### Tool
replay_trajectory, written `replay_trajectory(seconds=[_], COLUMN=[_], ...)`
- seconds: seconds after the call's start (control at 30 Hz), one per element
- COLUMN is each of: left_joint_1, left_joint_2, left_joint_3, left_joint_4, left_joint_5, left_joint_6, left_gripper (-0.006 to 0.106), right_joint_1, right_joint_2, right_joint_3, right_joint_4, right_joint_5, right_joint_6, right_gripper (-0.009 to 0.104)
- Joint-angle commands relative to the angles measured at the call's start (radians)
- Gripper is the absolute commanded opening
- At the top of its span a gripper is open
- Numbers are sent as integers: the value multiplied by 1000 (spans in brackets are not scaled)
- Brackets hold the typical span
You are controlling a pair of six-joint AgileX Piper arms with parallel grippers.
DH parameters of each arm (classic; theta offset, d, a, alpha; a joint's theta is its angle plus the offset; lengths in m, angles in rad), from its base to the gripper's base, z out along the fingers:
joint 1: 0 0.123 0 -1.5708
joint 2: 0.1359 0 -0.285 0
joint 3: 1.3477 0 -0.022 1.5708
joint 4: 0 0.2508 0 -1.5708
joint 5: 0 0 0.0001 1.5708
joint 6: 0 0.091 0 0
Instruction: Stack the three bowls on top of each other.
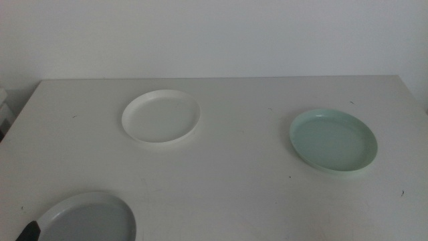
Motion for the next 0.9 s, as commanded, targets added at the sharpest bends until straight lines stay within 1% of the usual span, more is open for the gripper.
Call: replay_trajectory(seconds=[0.0,0.2,0.43,0.63,0.87], left_joint_1=[1,1,1,1,1], left_joint_2=[-13,15,197,356,501], left_joint_3=[-5,-25,-170,-370,-639], left_joint_4=[-5,11,7,3,3], left_joint_5=[-74,-74,-52,120,401], left_joint_6=[-1,-3,-21,-21,-27], left_gripper=[105,105,105,105,105], right_joint_1=[-7,-7,-7,-7,-7], right_joint_2=[-27,-27,-27,-27,-27], right_joint_3=[-5,-5,-5,-5,-5], right_joint_4=[-10,-10,-10,-10,-10], right_joint_5=[-76,-76,-76,-76,-76], right_joint_6=[-11,-11,-11,-11,-11], right_gripper=[48,48,48,48,48])
